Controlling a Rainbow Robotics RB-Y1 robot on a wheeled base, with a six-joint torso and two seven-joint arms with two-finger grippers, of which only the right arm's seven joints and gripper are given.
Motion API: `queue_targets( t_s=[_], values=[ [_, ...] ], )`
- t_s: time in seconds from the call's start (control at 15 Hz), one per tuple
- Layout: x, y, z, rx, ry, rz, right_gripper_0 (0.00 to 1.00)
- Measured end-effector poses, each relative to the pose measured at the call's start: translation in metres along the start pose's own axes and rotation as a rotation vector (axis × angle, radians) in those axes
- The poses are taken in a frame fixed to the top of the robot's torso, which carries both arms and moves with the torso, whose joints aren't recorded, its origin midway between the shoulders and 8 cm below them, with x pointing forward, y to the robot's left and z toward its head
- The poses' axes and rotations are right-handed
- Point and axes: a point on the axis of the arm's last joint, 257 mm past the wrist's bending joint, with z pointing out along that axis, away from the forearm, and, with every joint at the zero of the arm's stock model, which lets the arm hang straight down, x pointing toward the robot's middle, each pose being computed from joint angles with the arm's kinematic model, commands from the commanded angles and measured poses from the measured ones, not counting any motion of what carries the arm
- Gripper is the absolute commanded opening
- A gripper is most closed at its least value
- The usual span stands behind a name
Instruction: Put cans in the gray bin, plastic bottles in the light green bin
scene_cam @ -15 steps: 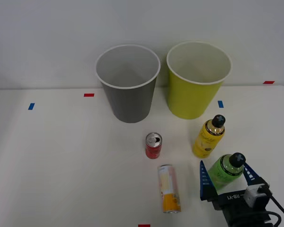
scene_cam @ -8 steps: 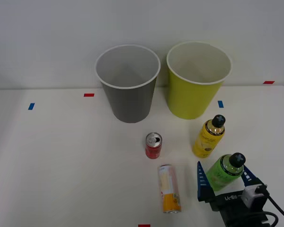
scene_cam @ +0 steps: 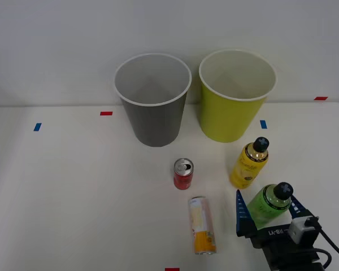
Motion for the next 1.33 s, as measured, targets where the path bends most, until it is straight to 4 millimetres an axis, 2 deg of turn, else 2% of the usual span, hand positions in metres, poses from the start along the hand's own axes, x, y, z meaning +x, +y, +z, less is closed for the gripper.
queue_targets(
  t_s=[0.33, 0.4, 0.47, 0.6, 0.67, 1.13, 1.33],
  values=[
    [0.0001, -0.0039, 0.0007, -0.002, 0.005, -0.014, 1.0],
    [-0.0001, -0.004, 0.001, -0.003, 0.005, -0.015, 0.97],
    [-0.0003, -0.0037, 0.0011, -0.004, 0.004, -0.015, 0.77],
    [-0.0015, -0.003, 0.0022, -0.005, 0.001, -0.015, 0.18],
    [-0.0021, -0.003, 0.0028, -0.004, -0.001, -0.016, 0.02],
    [-0.0022, -0.0031, 0.0028, -0.002, -0.002, -0.016, 0.0],
    [-0.0046, -0.0062, -0.0039, 0.008, -0.002, -0.016, 0.0]
  ],
)
